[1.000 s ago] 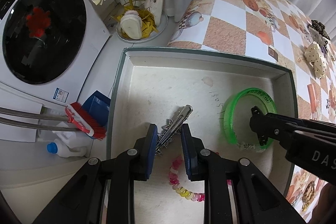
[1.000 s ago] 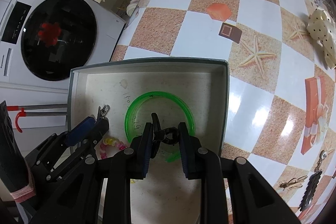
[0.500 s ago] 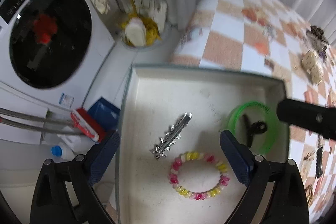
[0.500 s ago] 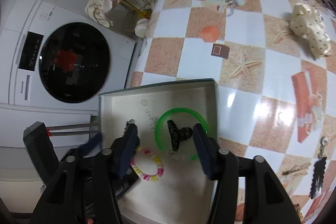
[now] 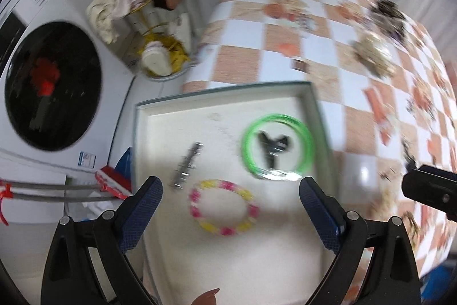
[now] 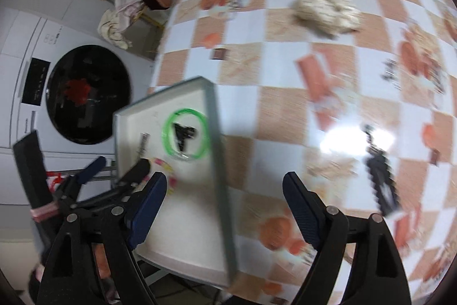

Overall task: Organize jewelry
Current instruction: 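Move both tools away from the tray back over the remaining jewelry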

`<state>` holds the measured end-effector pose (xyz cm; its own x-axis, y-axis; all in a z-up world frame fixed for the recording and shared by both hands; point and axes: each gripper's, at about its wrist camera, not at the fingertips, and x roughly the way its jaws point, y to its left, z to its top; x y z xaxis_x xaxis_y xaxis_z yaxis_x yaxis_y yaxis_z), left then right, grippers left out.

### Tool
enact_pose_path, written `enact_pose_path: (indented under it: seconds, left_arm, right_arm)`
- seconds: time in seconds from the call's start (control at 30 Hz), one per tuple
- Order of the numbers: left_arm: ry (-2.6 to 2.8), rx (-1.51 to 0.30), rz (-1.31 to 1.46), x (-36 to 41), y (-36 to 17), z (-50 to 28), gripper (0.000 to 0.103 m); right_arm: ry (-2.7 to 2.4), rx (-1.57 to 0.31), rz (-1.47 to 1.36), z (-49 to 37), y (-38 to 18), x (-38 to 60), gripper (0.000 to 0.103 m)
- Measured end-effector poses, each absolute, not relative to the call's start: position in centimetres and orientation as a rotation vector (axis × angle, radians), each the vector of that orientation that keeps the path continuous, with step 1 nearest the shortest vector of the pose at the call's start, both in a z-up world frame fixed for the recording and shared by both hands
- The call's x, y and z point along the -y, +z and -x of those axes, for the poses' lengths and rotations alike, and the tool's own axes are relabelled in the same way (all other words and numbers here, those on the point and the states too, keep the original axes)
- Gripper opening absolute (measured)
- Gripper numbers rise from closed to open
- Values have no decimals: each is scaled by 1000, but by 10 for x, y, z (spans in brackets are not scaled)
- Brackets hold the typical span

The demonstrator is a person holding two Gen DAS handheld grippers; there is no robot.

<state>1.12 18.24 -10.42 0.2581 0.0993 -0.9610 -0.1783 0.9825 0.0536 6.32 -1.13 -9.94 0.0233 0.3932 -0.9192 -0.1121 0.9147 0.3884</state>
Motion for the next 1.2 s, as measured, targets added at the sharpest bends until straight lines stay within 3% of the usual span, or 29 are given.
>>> enact_pose_path:
  seconds: [0.03, 0.13, 0.63, 1.2]
  left_arm:
    - [165, -1300, 57, -174, -101, -11, 100]
    - [101, -1309, 14, -149, -93, -12, 100]
    - [-157, -1306, -242, -35, -69, -31, 100]
    - [-264, -1326, -301, -4, -80, -43, 100]
  right_arm:
    - [382, -1494, -226, -60, -97, 19, 87]
    - [343, -1474, -199, -47, -89, 41, 103]
    - [148, -1413, -175, -16, -52, 132, 103]
    - [-6, -1430, -191, -12, -47, 183, 103]
